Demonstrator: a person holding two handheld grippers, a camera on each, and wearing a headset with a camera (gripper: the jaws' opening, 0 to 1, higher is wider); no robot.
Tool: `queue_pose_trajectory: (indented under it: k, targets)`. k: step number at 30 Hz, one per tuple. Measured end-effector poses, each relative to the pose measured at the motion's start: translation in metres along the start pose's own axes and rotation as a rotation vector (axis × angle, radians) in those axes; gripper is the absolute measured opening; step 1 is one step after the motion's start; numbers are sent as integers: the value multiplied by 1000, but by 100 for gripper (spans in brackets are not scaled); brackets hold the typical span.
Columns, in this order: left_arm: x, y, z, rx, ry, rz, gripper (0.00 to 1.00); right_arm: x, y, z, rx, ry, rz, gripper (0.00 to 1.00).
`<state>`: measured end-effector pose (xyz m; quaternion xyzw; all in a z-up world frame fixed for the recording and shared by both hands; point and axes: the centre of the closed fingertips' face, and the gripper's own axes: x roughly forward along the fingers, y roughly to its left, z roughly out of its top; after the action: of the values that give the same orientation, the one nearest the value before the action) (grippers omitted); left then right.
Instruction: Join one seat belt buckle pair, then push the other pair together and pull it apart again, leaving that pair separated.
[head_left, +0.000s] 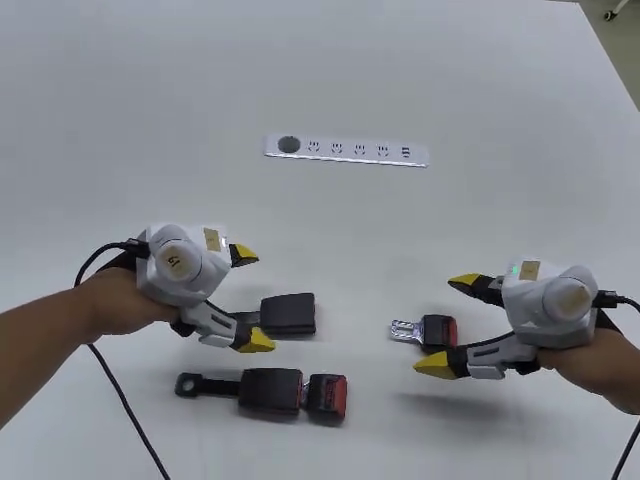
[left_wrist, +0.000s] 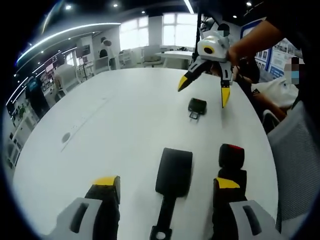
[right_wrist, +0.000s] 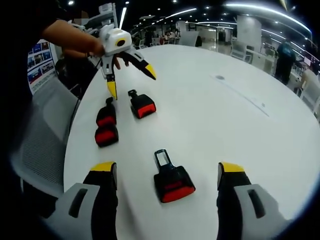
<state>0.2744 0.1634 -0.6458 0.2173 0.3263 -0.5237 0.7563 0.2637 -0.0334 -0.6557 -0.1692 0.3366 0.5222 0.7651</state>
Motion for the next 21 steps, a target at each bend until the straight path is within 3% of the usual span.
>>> queue_pose_trajectory:
  k: [2,8,11,14,21]
  targets:
    - [2,2,4,1,-1,-9,75,0,2,-3,-6,20,8,82]
    - [16,7,-6,2,26,-30,73,2,-9,-14,6,55,16,78]
    - [18,3,-5,25,41,-45,71,3,-8,-24,-9,93,30,69]
    - [23,3,-15,74,86,-60,68,6,-9,-30,1,100,37,70]
    - [30,-3,-16,71,84,-73,62,10,-7,-33,-13,115,55,67]
